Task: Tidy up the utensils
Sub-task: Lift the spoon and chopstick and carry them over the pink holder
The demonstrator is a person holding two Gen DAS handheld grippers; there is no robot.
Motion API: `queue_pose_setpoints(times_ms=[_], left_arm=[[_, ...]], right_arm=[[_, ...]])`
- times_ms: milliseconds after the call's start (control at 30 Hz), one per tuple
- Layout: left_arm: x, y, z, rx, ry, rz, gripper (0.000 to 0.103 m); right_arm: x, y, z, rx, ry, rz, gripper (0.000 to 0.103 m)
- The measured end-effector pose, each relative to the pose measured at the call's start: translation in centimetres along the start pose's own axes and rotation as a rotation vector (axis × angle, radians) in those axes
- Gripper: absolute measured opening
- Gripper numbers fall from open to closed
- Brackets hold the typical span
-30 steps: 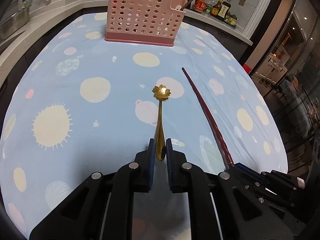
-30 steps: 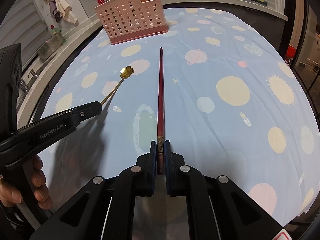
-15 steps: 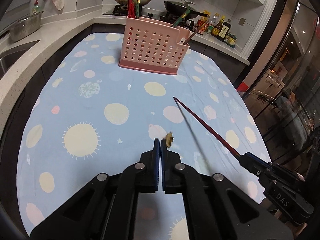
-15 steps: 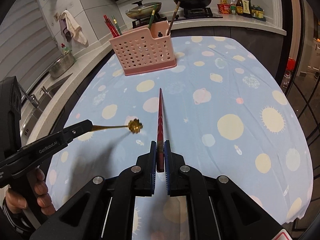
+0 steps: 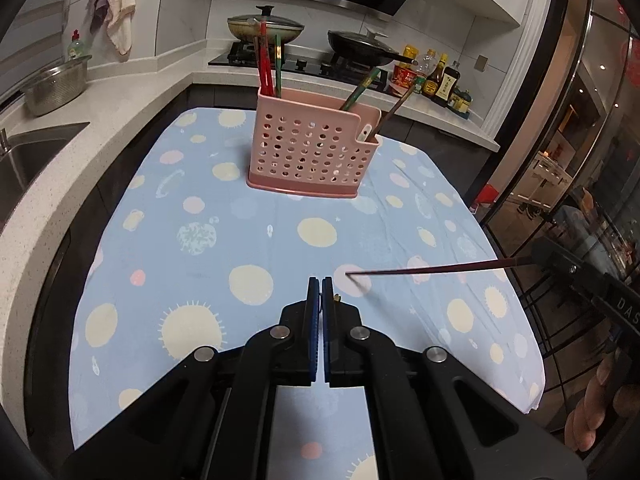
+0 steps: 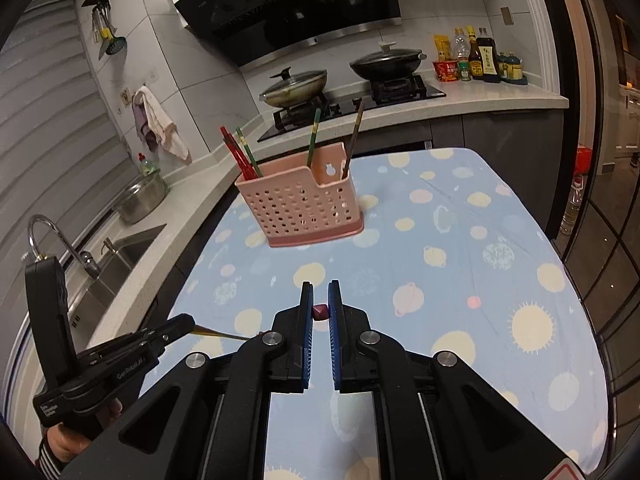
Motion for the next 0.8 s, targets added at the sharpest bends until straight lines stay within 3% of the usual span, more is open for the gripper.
queue_pose_setpoints(times_ms=[433, 800], left_arm=[[1.0, 7.2, 1.3, -0.035, 0.008, -0.097, 0.001], [0.3, 17.4, 4.0, -0.117, 0.101, -0.208, 0.001]], right_arm=[[-0.6, 7.2, 2.8, 0.051, 0.040, -0.117, 0.007], [-2.4, 17.9, 8.5, 0.107, 0.089, -0.296, 0.007]])
Point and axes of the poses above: each gripper's, at about its wrist camera, not at the fingertips, and x roughly against the way its jaws point, z to its left, y to its top, the point moved 5 cm from there along -x, roughly the way its jaws point, and after that the axes turned 11 degrees about -x, right-handed, at the moved point
